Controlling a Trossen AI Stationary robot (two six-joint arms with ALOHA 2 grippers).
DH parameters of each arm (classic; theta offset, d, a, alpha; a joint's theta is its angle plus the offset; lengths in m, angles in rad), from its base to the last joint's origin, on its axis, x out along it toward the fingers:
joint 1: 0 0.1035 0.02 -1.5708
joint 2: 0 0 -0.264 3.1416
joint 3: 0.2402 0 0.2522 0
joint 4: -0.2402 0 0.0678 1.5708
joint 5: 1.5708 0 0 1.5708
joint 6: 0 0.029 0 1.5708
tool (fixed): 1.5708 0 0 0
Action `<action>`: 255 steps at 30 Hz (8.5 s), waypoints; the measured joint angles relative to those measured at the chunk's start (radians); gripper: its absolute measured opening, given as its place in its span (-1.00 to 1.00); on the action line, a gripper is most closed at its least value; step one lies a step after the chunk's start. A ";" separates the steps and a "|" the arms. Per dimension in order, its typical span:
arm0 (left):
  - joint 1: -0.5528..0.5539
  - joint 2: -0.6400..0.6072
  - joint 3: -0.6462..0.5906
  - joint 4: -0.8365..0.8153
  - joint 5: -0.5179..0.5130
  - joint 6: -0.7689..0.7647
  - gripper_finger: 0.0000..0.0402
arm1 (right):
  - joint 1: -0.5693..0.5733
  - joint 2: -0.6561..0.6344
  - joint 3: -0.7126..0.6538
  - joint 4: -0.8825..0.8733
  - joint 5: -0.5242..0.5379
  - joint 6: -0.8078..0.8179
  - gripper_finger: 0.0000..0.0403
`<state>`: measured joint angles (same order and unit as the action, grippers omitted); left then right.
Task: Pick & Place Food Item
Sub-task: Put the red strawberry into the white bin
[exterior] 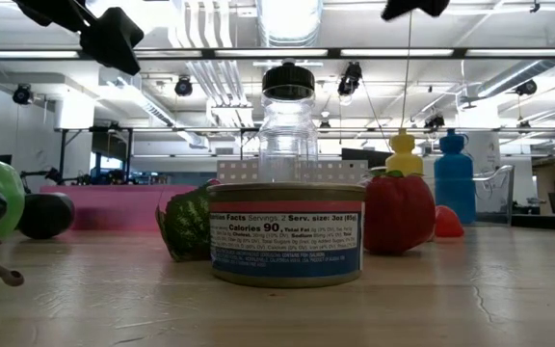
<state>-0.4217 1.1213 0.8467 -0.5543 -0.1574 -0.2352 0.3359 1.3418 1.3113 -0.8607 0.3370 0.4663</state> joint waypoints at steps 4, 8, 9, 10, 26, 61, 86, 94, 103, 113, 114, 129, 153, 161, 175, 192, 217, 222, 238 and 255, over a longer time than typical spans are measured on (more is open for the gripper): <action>0.000 0.000 0.000 0.007 0.000 0.000 0.81 | 0.000 -0.003 -0.058 0.001 -0.020 -0.026 -0.19; 0.000 0.000 0.000 0.007 0.000 0.000 0.80 | 0.000 -0.005 -0.119 0.002 -0.020 -0.025 -0.21; 0.000 0.000 0.000 0.007 0.000 0.001 0.79 | 0.000 -0.005 -0.136 0.003 -0.021 -0.024 -0.21; 0.000 0.000 0.000 0.007 0.000 0.001 0.78 | 0.000 -0.005 -0.153 0.004 -0.021 -0.020 -0.21; 0.002 0.000 0.021 0.010 0.000 0.053 0.83 | -0.020 -0.058 -0.437 0.014 -0.022 0.177 -0.25; 0.003 -0.001 0.058 0.034 0.000 0.055 0.78 | -0.055 -0.035 -0.475 0.063 0.060 0.208 0.11; 0.003 -0.001 0.058 0.034 0.000 0.053 0.81 | -0.171 -0.037 -0.694 0.326 0.003 0.109 0.11; 0.003 -0.001 0.058 0.034 0.000 0.053 0.82 | -0.171 -0.037 -0.724 0.361 0.048 0.105 0.11; 0.003 -0.001 0.058 0.034 0.000 0.053 0.78 | -0.171 -0.037 -0.796 0.501 0.051 0.087 0.11; 0.003 -0.001 0.058 0.034 0.000 0.052 0.80 | -0.171 -0.037 -0.848 0.610 0.058 0.046 0.11; 0.003 -0.001 0.058 0.034 0.000 0.052 0.81 | -0.171 -0.037 -0.848 0.609 0.058 0.046 0.11; 0.003 -0.001 0.058 0.034 0.000 0.052 0.78 | -0.171 0.086 -0.841 0.677 0.093 0.047 0.11; 0.003 -0.001 0.056 0.034 0.000 0.049 0.81 | -0.172 0.092 -0.815 0.654 0.076 0.045 -0.10; 0.003 -0.001 0.056 0.033 0.000 0.049 0.79 | -0.171 0.066 -0.729 0.524 0.070 0.000 -0.10; 0.003 -0.001 0.055 0.031 0.000 0.052 0.81 | -0.183 0.053 -0.384 0.180 0.190 -0.125 -0.10; 0.003 -0.001 0.055 0.026 0.000 0.052 0.78 | -0.453 0.062 -0.056 0.168 0.217 -0.174 -0.09; 0.003 0.000 0.049 0.024 0.000 0.053 0.81 | -0.704 0.355 0.123 0.193 0.100 -0.085 -0.09; 0.003 0.000 0.049 0.022 0.000 0.053 0.83 | -0.721 0.396 0.148 0.197 0.081 -0.084 -0.09; 0.003 0.000 0.048 0.014 0.000 0.049 0.78 | -0.757 0.410 0.134 0.201 0.081 -0.081 -0.09; 0.003 0.000 0.047 0.014 0.000 0.044 0.77 | -0.760 0.414 0.108 0.238 0.084 -0.085 0.12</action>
<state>-0.4187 1.1210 0.8936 -0.5404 -0.1570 -0.1913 -0.4236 1.7561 1.4189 -0.6232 0.4206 0.3817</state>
